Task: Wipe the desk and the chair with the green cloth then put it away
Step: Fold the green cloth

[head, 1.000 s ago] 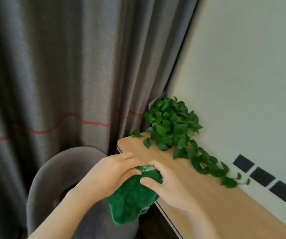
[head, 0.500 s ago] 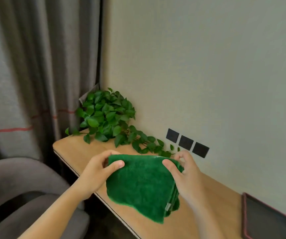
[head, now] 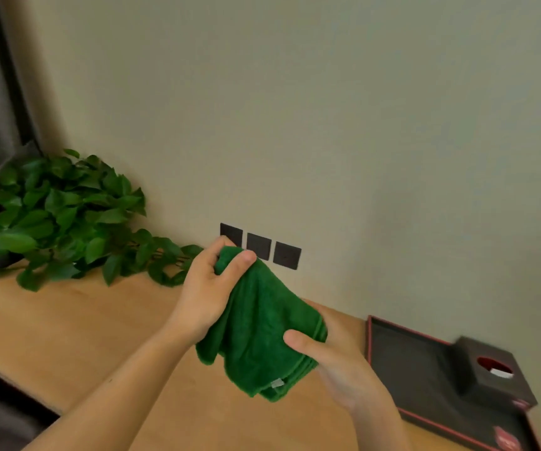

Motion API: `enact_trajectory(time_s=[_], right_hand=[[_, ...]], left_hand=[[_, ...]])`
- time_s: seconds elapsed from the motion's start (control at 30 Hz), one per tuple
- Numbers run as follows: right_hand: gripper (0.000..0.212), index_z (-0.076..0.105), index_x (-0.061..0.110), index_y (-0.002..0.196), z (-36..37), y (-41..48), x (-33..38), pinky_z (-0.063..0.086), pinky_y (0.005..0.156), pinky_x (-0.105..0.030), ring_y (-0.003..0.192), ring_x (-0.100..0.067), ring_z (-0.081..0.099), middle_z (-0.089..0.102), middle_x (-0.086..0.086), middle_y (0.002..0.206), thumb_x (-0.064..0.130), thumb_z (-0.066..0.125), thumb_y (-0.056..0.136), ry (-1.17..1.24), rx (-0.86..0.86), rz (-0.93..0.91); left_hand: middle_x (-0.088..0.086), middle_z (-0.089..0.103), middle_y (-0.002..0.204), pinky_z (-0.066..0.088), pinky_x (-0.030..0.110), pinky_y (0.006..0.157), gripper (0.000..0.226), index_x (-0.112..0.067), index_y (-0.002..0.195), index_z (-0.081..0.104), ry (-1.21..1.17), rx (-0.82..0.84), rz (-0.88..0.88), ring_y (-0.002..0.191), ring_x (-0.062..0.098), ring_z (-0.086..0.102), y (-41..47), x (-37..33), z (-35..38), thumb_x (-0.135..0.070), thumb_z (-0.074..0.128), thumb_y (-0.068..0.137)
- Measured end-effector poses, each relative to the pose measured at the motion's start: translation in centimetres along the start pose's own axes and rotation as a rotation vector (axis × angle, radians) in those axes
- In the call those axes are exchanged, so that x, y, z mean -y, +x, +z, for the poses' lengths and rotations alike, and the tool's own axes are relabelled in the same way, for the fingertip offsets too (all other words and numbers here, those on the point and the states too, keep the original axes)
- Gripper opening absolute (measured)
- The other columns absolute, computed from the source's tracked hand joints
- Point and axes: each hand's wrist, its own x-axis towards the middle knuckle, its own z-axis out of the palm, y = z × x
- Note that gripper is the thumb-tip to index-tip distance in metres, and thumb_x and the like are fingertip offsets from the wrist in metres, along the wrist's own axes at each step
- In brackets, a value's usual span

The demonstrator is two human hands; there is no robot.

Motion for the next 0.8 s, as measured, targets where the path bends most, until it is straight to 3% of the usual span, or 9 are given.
enact_trajectory(time_s=[0.1,0.2,0.3,0.43,0.5,0.57,0.67,0.73,0.8], right_hand=[[0.058,0.064,0.012,0.123,-1.7,1.4,-0.7,0.052,0.098,-0.053,0.11,-0.031,0.069,0.072,-0.013,0.119,0.024,0.089,0.071,0.024,-0.168,-0.05],[0.04,0.061,0.007,0.116,-2.9,3.1,-0.2,0.056,0.09,-0.05,0.106,-0.033,0.069,0.072,-0.016,0.113,0.014,0.074,0.079,0.088,-0.4,-0.166],[0.021,0.066,0.014,0.107,-3.0,5.3,0.3,0.058,0.084,-0.046,0.104,-0.032,0.069,0.072,-0.015,0.107,0.015,0.07,0.086,0.005,-0.567,-0.27],[0.014,0.07,0.02,0.103,-2.7,7.4,1.5,0.059,0.07,-0.029,0.094,-0.019,0.072,0.076,-0.002,0.098,0.011,0.066,0.093,-0.053,-0.782,-0.381],[0.011,0.068,0.018,0.101,-3.0,7.7,1.6,0.058,0.066,-0.024,0.088,-0.012,0.072,0.076,0.004,0.092,0.012,0.068,0.092,-0.093,-0.884,-0.41],[0.006,0.068,0.017,0.096,-4.2,7.5,0.7,0.058,0.065,-0.024,0.083,-0.011,0.071,0.075,0.005,0.085,0.015,0.07,0.091,-0.136,-0.988,-0.392],[0.006,0.07,0.021,0.091,-7.4,6.2,-2.3,0.057,0.071,-0.026,0.082,-0.007,0.068,0.073,0.008,0.084,0.016,0.068,0.093,-0.286,-1.117,-0.341],[0.011,0.07,0.024,0.09,-9.8,5.5,-4.7,0.054,0.072,-0.024,0.081,-0.003,0.065,0.071,0.01,0.084,0.017,0.064,0.096,-0.327,-1.172,-0.25],[0.013,0.07,0.025,0.088,-12.8,4.9,-6.7,0.05,0.069,-0.02,0.077,0.001,0.063,0.07,0.014,0.083,0.019,0.062,0.098,-0.332,-1.23,-0.172]], left_hand=[[-0.001,0.057,0.068,0.047,0.022,0.06,0.05,-0.002,0.08,0.054,-0.009,0.111,-0.001,0.064,0.009,0.057,3.0,2.8,1.1,-0.049,0.068,0.079],[-0.003,0.062,0.07,0.051,0.023,0.063,0.034,-0.004,0.083,0.059,-0.073,0.22,-0.101,0.07,0.011,0.062,6.0,5.8,2.0,-0.036,0.07,0.084],[0.001,0.073,0.084,0.06,0.034,0.076,0.018,-0.015,0.089,0.069,-0.316,0.332,-0.323,0.086,0.019,0.069,8.9,8.6,2.7,-0.03,0.069,0.078],[0.004,0.075,0.107,0.058,0.035,0.086,0.035,-0.015,0.107,0.066,-0.459,0.355,-0.47,0.103,0.018,0.07,11.5,11.4,5.4,-0.038,0.06,0.081],[0.003,0.071,0.106,0.054,0.031,0.085,0.029,-0.022,0.104,0.062,-0.342,0.302,-0.425,0.101,0.011,0.067,11.5,12.6,7.4,-0.046,0.053,0.09],[-0.001,0.065,0.09,0.05,0.02,0.072,0.016,-0.027,0.09,0.055,-0.114,0.247,-0.285,0.081,-0.002,0.063,11.0,13.5,8.8,-0.037,0.047,0.099],[0.0,0.059,0.076,0.043,0.012,0.057,0.018,-0.024,0.084,0.05,0.082,0.286,-0.155,0.067,-0.003,0.058,9.6,14.6,11.1,-0.032,0.047,0.1],[0.003,0.061,0.079,0.043,0.014,0.06,0.024,-0.02,0.087,0.054,0.098,0.312,-0.255,0.07,-0.001,0.058,8.1,16.3,13.3,-0.038,0.045,0.1],[0.005,0.067,0.092,0.05,0.029,0.074,0.033,-0.019,0.094,0.061,0.011,0.334,-0.509,0.086,0.011,0.064,6.6,18.7,16.3,-0.047,0.043,0.099]])
